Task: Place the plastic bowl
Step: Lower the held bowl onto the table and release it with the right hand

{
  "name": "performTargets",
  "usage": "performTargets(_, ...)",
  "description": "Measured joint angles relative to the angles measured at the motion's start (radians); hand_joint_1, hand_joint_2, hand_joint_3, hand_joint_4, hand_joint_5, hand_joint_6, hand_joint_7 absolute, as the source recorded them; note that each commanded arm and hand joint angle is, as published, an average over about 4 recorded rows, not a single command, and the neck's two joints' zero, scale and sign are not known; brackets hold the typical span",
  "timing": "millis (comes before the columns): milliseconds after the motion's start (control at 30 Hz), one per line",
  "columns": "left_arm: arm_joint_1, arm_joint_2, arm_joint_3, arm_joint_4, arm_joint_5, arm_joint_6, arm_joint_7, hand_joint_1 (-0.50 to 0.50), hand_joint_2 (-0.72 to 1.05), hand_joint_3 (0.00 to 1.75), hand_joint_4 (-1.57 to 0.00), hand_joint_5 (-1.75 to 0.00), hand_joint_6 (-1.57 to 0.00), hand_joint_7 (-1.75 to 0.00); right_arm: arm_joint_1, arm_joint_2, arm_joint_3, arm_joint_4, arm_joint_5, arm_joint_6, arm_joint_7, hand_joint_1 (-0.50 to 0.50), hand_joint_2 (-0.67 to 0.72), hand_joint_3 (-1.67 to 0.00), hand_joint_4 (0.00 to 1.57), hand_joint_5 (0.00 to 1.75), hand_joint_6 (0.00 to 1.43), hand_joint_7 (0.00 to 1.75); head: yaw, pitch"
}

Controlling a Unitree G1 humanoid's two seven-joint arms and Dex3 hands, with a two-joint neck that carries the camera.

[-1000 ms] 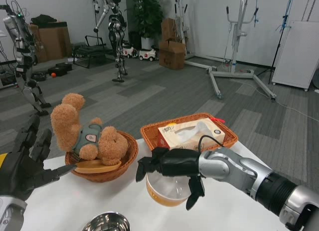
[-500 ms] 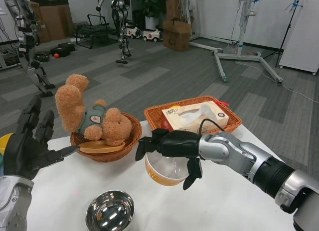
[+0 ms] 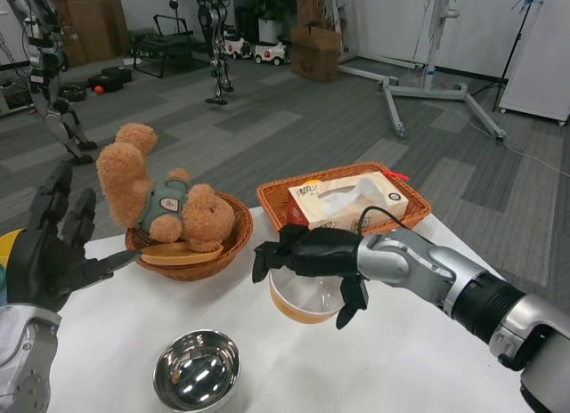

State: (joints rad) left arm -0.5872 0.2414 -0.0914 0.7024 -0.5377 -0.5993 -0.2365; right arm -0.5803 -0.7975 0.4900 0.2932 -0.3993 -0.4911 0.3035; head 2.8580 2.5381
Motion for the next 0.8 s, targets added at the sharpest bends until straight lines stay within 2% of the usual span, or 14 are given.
performTargets(200,0.0,-0.001,-0.001,0.0,0.0,-0.001,0.0,-0.5,0.43,0.0,0.0,0.0,0.0,0.0,-0.003,0.003,0.038,0.088,-0.023,-0.004,-0.015,-0.25,-0.29,-1.35,0.2,1.65,0.0,1.4,-0.005,-0.004)
performTargets(333,0.0,-0.001,-0.001,0.0,0.0,-0.001,0.0,-0.5,0.43,0.0,0.0,0.0,0.0,0.0,-0.005,0.012,0.055,0.162,-0.033,-0.011,-0.036,-0.25,-0.29,-1.35,0.2,1.65,0.0,1.33,-0.009,-0.009)
performTargets(633,0.001,-0.001,-0.002,0.0,0.0,-0.003,0.0,-0.5,0.43,0.0,0.0,0.0,0.0,0.0,-0.008,0.068,0.07,0.34,-0.06,-0.028,-0.101,-0.25,-0.34,-1.35,0.14,1.65,0.0,1.33,-0.012,-0.017)
performTargets(800,0.001,-0.001,-0.002,0.001,0.0,-0.003,0.0,-0.5,0.43,0.0,0.0,0.0,0.0,0.0,-0.008,0.091,0.048,0.385,-0.113,-0.034,-0.141,-0.25,-0.35,-1.35,0.09,1.65,0.0,1.33,-0.018,-0.023)
